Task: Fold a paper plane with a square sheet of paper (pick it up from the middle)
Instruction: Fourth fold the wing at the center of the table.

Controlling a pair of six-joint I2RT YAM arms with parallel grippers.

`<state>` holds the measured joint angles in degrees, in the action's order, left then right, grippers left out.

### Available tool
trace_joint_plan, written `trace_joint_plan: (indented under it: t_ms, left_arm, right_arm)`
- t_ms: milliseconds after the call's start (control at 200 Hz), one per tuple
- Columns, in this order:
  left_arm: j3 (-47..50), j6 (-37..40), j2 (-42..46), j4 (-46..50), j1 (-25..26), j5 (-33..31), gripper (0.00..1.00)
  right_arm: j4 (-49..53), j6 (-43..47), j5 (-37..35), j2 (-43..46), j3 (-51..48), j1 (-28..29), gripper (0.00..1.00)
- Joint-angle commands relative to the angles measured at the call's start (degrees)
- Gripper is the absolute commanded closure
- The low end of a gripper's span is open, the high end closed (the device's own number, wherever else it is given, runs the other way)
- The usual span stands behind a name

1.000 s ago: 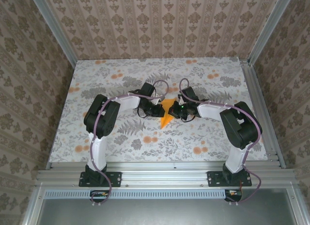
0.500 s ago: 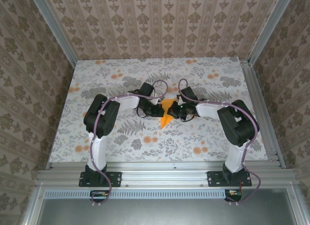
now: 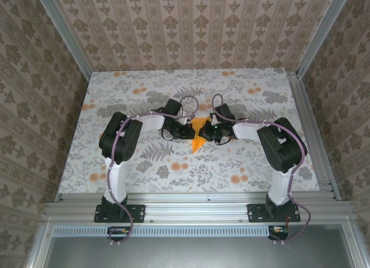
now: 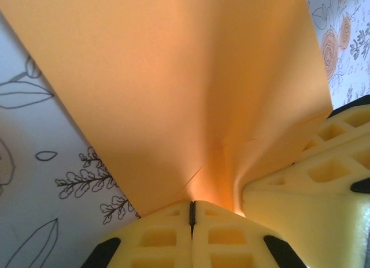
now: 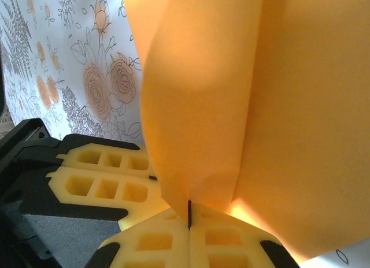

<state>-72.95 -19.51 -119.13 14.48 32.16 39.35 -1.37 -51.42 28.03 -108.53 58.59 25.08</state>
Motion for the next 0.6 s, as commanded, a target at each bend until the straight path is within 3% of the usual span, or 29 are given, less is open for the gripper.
trace_joint_plan:
  t_ms: [0, 595]
  left_arm:
    - [2.7, -1.1, -2.0, 2.0, -0.2, -3.1, 0.97]
    - [3.0, -2.7, 0.4, 0.8, -1.0, -0.7, 0.98]
  right_arm:
    - [-1.3, -1.1, 1.5, -1.8, 1.6, 0.4, 0.95]
    - [-0.8, -0.4, 1.1, -4.2, 1.7, 0.4, 0.95]
